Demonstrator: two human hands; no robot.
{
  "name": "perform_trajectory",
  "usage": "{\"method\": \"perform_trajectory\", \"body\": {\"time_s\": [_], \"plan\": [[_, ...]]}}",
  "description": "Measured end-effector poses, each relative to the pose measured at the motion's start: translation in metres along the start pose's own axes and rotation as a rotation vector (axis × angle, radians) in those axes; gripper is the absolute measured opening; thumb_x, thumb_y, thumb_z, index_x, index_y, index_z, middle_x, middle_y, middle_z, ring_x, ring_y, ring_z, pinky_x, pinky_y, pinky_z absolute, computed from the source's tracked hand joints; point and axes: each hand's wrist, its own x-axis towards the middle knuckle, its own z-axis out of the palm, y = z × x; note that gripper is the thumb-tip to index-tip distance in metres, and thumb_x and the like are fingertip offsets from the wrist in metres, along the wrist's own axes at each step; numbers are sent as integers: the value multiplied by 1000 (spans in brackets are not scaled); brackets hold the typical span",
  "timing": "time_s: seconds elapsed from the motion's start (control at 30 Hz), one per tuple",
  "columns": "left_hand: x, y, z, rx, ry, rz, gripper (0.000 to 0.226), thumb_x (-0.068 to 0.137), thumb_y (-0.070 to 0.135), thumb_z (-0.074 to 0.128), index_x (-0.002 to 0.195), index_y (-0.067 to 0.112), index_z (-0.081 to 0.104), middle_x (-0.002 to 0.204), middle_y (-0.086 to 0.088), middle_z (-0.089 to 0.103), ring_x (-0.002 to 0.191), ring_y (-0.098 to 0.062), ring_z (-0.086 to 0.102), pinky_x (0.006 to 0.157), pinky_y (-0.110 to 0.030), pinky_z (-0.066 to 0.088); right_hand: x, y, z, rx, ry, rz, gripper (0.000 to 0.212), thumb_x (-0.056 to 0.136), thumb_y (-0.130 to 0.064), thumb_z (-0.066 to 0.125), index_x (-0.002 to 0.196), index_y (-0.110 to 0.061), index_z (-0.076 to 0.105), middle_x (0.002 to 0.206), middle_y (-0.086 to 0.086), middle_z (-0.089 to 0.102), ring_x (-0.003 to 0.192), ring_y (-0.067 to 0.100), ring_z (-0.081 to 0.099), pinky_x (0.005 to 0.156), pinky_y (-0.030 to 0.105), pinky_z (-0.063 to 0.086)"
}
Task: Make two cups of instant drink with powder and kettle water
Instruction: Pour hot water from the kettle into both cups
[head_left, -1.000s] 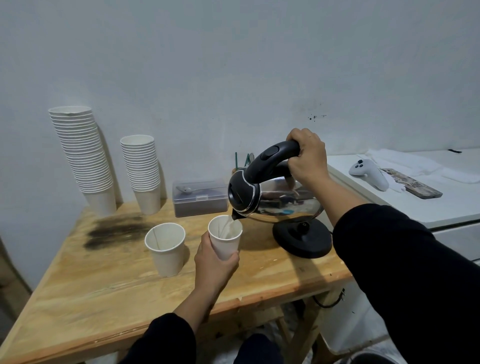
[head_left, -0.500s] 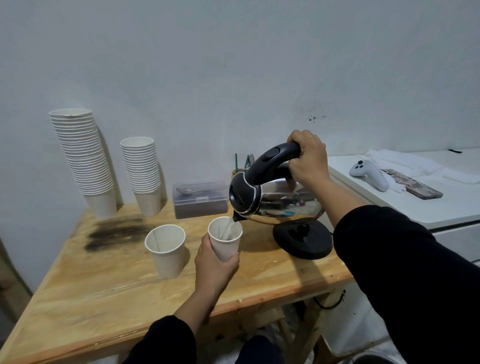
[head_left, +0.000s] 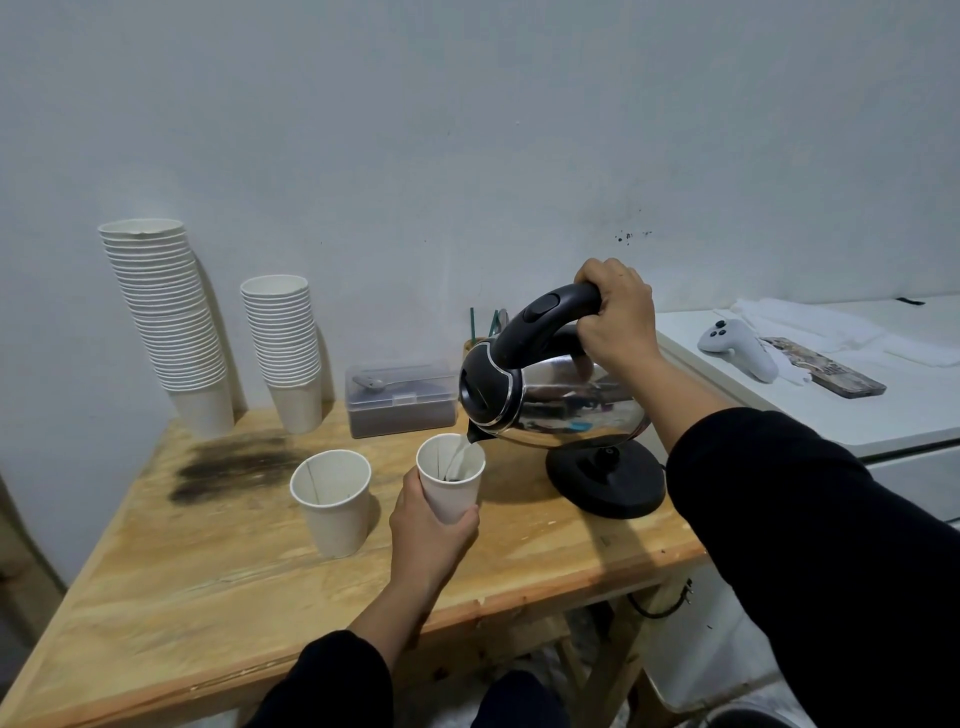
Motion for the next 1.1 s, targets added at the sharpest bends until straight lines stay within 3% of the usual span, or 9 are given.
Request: {"method": "perform_trajectory", "body": {"time_s": [0.43, 0.73, 1.1], "plan": [[-1, 0, 0, 4, 9, -1, 82, 68, 31, 81, 135, 22, 35, 132, 0, 51, 112, -17, 52, 89, -34, 52, 0, 3, 1, 3, -2, 17, 37, 60, 13, 48, 77, -20, 44, 80, 2, 45, 79, 21, 39, 74, 29, 25], [-1, 0, 0, -7, 5, -1, 79, 69, 30, 80, 134, 21, 36, 129, 0, 52, 106, -13, 50, 82, -28, 49, -2, 3, 1, 7, -2, 17, 37, 60, 13, 47, 76, -19, 43, 79, 1, 44, 79, 22, 39, 74, 28, 24], [-1, -1, 0, 4, -2, -7, 81, 69, 30, 81, 136, 22, 34, 132, 1, 50, 110, -14, 50, 84, -28, 49, -3, 5, 0, 4, -12, 43, 36, 61, 13, 46, 78, -19, 43, 81, 2, 45, 80, 22, 38, 73, 29, 25]]}}
